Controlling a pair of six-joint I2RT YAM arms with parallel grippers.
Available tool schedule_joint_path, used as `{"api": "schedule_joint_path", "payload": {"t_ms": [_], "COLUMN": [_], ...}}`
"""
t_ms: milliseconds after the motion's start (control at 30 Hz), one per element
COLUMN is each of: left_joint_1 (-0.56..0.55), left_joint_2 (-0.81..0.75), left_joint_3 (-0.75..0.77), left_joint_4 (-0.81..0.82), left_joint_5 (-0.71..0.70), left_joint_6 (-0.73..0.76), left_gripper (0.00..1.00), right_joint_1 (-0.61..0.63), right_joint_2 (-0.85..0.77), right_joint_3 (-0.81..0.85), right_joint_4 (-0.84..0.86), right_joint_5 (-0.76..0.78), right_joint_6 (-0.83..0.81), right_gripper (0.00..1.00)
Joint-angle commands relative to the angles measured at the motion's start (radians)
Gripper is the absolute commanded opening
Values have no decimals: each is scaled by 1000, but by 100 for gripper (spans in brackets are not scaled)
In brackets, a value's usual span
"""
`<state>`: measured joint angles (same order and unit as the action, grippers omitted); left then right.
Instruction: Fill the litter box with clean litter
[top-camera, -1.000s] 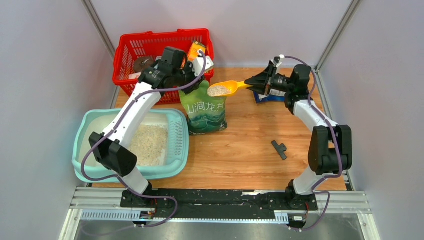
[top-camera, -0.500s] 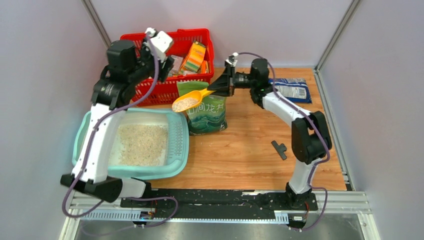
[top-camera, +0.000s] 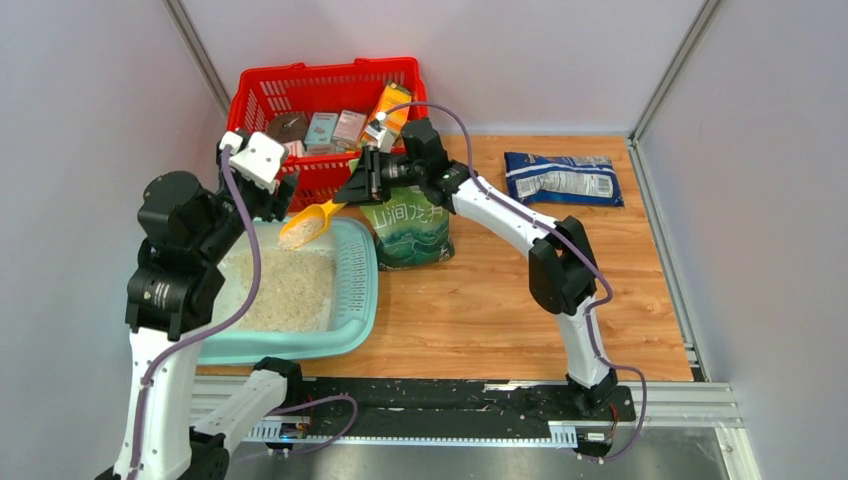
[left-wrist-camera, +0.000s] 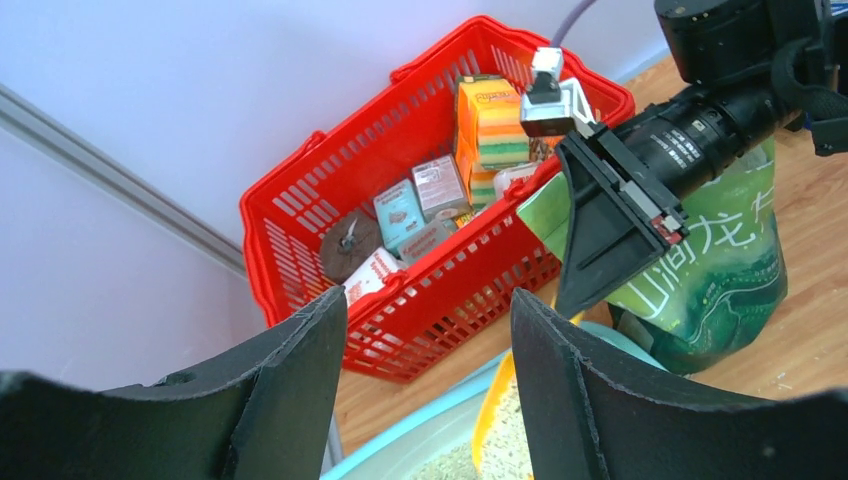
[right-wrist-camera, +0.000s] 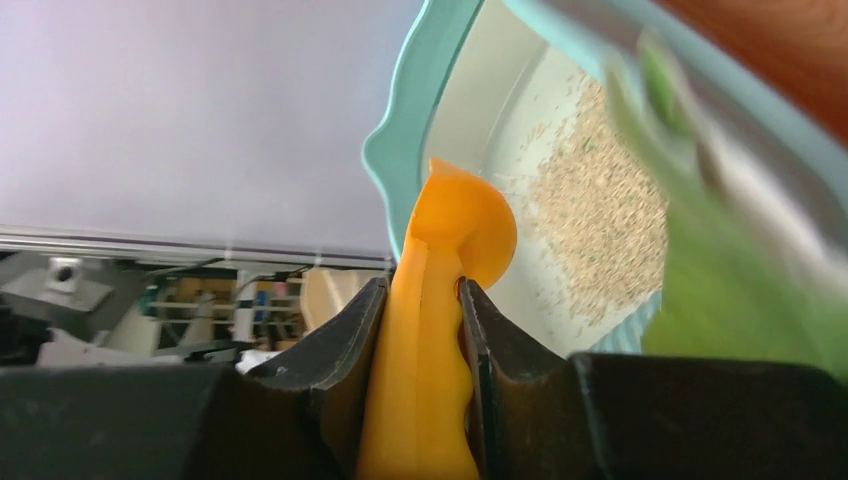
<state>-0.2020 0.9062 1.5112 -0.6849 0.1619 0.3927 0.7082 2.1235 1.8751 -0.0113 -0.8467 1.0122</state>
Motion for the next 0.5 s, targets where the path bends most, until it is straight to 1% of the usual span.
{"api": "schedule_joint_path", "payload": {"t_ms": [0,100,167,200,233,333,400,467], "left_joint_1": [7,7,7,9,9,9,9,9], "left_joint_2": [-61,-92,-110,-115,-122,-130,-128,-124], "left_joint_3": [-48,-78,-92,-104,-106,-109,-106,-102], "left_joint_4": [34,59,70,82,84,88,88,88], "left_joint_5": [-22,-21,-19,-18,-15,-1,7,21], "left_joint_6": [6,-15,-29,-34,-40,-41,-44,-45], "left_gripper": [69,69,69,69,69,69,69,69], "right_joint_1": [48,112,178,198,229,243,238,221], "right_joint_2": [13,30,64,75,88,72,55,38], "right_joint_3": [140,188,263,281,295,216,208,199], "right_joint_4": [-144,-159,-185,-171,-133,-21,-53,-88], "right_joint_5": [170,228,288,297,307,371,426,432], "right_joint_6": [-295,-455,-547,-622,-653,-736,-858,-909], "right_gripper": [0,0,0,0,0,0,0,0]}}
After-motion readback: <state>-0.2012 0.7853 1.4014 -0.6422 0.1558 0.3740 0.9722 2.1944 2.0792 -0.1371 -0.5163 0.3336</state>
